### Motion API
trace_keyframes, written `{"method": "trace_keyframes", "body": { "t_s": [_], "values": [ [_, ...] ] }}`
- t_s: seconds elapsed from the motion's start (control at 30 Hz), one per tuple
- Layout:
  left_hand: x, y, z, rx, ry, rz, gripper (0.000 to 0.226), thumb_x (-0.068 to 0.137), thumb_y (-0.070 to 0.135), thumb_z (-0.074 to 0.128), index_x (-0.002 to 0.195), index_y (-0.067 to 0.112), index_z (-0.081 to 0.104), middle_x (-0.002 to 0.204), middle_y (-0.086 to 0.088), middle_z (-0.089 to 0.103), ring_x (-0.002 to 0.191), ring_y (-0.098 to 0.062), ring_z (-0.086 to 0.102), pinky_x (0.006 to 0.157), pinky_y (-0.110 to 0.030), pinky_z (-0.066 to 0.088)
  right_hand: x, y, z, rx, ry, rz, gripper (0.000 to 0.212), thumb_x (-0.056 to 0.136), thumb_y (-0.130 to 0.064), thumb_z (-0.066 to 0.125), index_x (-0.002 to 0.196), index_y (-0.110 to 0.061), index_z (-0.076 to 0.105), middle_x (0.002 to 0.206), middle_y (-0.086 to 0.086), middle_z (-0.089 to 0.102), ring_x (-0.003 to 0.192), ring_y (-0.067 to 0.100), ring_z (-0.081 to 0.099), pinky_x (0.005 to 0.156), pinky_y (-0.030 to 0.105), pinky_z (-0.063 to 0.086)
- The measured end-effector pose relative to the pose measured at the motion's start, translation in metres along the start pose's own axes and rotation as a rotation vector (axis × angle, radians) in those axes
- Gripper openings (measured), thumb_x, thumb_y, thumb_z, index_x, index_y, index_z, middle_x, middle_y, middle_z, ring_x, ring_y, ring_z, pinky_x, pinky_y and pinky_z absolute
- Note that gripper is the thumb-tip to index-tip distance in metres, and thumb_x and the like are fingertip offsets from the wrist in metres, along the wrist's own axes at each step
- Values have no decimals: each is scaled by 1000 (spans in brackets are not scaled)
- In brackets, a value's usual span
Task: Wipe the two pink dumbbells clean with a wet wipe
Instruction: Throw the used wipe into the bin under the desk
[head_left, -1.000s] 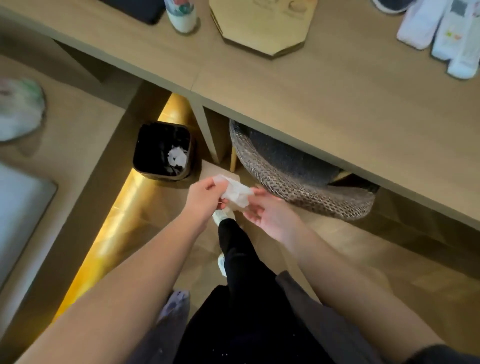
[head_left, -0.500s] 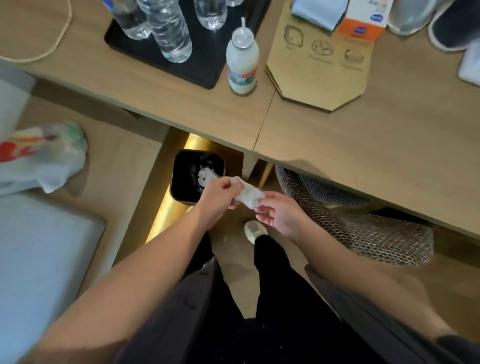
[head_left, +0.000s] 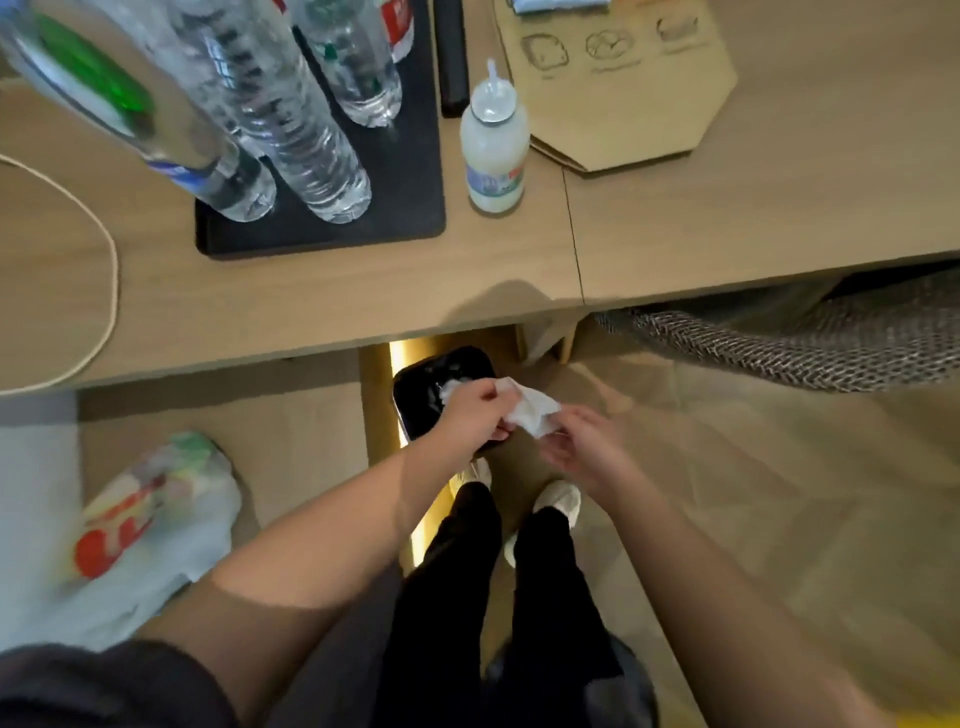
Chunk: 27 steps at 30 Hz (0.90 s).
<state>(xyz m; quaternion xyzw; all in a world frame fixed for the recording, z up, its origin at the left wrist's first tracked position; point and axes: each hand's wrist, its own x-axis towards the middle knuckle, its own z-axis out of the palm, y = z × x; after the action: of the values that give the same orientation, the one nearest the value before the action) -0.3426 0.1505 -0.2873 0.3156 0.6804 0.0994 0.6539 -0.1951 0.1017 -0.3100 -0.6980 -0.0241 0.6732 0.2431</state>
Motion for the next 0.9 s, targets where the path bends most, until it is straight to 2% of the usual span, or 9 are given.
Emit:
{"method": "trace_keyframes", "body": {
  "t_s": [0.13,0.23,0.4,0.5,0.6,0.67,0.77,0.83,0.9],
  "values": [
    [9,-15,-4,34,-54,26,25,102,9,54,114,-10,64,100,-19,62,77,-19,58,62,-19,51,4,19,3,23,49,-93,12,97,-13,58,89,-18,66,73,0,64,48,-1,60,51,17,49],
    [20,-30,-6,68,-29,-16,23,100,8,57,115,-9,64,102,-18,63,75,-20,58,61,-20,52,10,36,2,26,93,-116,14,97,-13,59,86,-19,65,77,0,66,55,4,62,50,15,48],
    [49,-70,-16,268,4,-18,11,95,9,65,103,3,68,71,-10,64,58,-16,56,81,-38,57,35,75,10,-35,113,-140,4,95,-12,62,96,-9,64,77,4,66,47,-1,62,43,11,45],
    [74,-92,-23,310,36,-35,6,96,8,62,97,5,66,68,-10,63,59,-18,58,83,-42,57,63,97,23,-52,113,-138,5,95,-14,62,96,-10,64,77,2,68,53,3,64,49,15,49],
    [104,-116,-31,381,26,-20,8,97,6,57,97,8,64,82,-8,64,69,-17,63,66,-29,58,91,123,40,-50,117,-139,7,95,-14,56,95,-14,63,75,0,66,58,7,64,55,20,49],
    [125,-129,-32,479,7,18,8,98,8,57,96,7,64,90,-8,63,78,-17,62,62,-24,58,112,137,45,-42,136,-152,8,95,-15,56,96,-17,64,75,-2,64,65,11,63,59,22,47],
    [157,-141,-33,578,16,66,14,97,11,58,86,9,66,92,-12,65,85,-22,63,73,-31,59,148,148,49,-81,165,-160,15,94,-15,56,98,-14,71,74,-1,64,70,14,62,65,25,49],
    [174,-147,-34,614,18,85,15,96,11,57,83,11,65,94,-16,67,88,-26,65,84,-40,59,170,151,53,-75,205,-168,17,93,-12,58,101,-7,72,76,2,65,69,16,61,64,25,50],
    [188,-152,-38,659,17,86,17,96,10,56,81,15,63,95,-15,68,90,-28,67,88,-44,59,189,153,60,-43,218,-173,18,93,-8,59,105,-3,71,76,3,64,67,16,60,62,26,51]
  ]
}}
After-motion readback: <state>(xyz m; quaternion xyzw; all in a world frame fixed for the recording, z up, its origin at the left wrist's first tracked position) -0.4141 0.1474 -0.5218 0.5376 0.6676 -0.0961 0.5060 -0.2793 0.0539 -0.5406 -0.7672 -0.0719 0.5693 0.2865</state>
